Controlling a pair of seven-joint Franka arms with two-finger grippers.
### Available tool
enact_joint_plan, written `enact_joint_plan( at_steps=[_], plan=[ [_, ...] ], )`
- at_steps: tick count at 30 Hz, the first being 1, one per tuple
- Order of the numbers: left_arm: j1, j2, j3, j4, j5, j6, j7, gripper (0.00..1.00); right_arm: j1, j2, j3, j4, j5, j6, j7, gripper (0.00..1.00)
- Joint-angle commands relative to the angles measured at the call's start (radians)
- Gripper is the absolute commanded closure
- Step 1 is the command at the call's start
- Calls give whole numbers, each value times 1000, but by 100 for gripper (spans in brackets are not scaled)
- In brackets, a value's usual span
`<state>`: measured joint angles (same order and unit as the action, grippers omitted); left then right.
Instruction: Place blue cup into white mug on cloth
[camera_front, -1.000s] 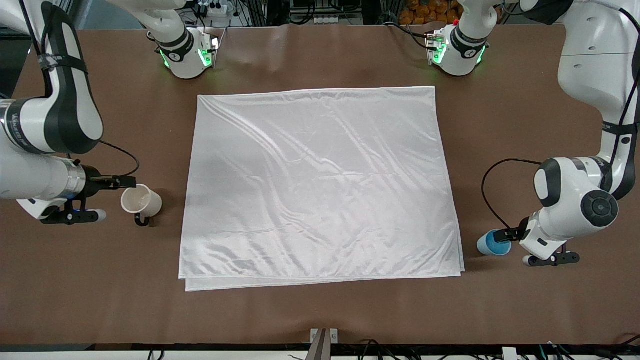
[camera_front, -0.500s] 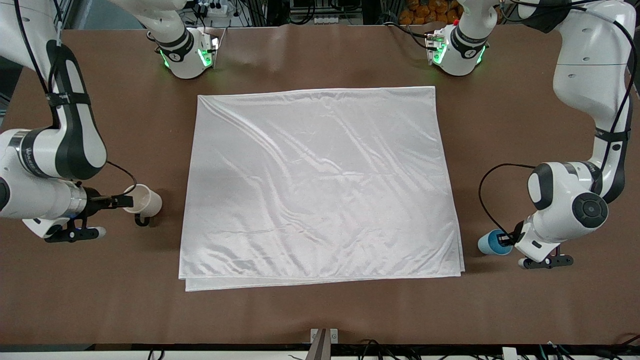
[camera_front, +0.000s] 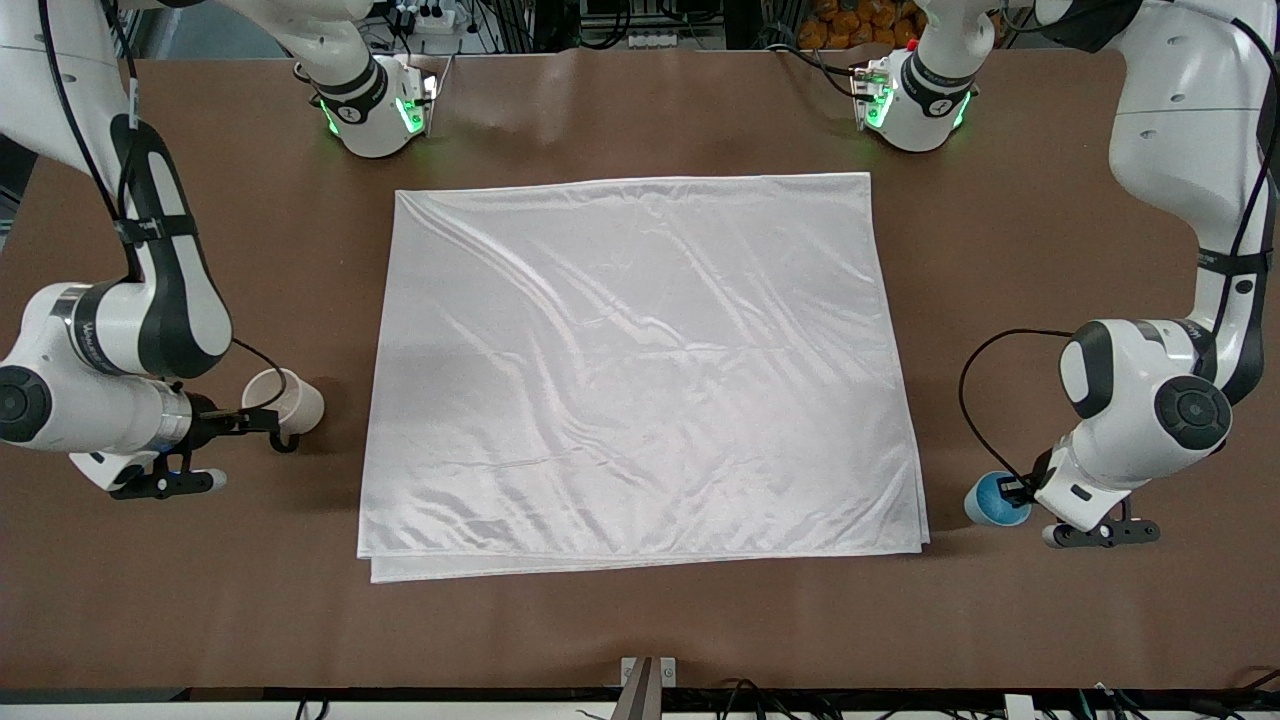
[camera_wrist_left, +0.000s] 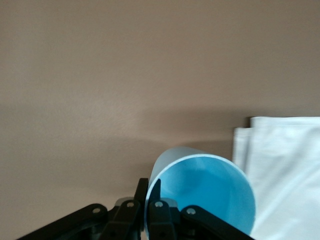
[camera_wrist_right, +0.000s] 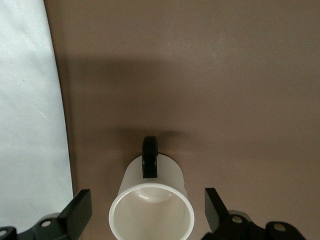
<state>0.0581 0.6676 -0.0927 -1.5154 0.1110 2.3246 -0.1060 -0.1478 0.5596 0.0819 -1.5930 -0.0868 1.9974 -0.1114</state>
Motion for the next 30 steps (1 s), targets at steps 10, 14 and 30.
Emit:
enact_joint_plan(
  at_steps=[10,14,30],
  plan=[
    [-27,-226,-88,-17,18,-192,-12,100,-19,66,12,15,-10,61,-7,0],
    [-24,-250,-128,-17,13,-205,-9,100,-19,80,13,15,-10,64,-7,0],
    [-32,-263,-311,23,-21,-251,-15,100,-18,105,13,4,-8,64,-5,36]
  ],
)
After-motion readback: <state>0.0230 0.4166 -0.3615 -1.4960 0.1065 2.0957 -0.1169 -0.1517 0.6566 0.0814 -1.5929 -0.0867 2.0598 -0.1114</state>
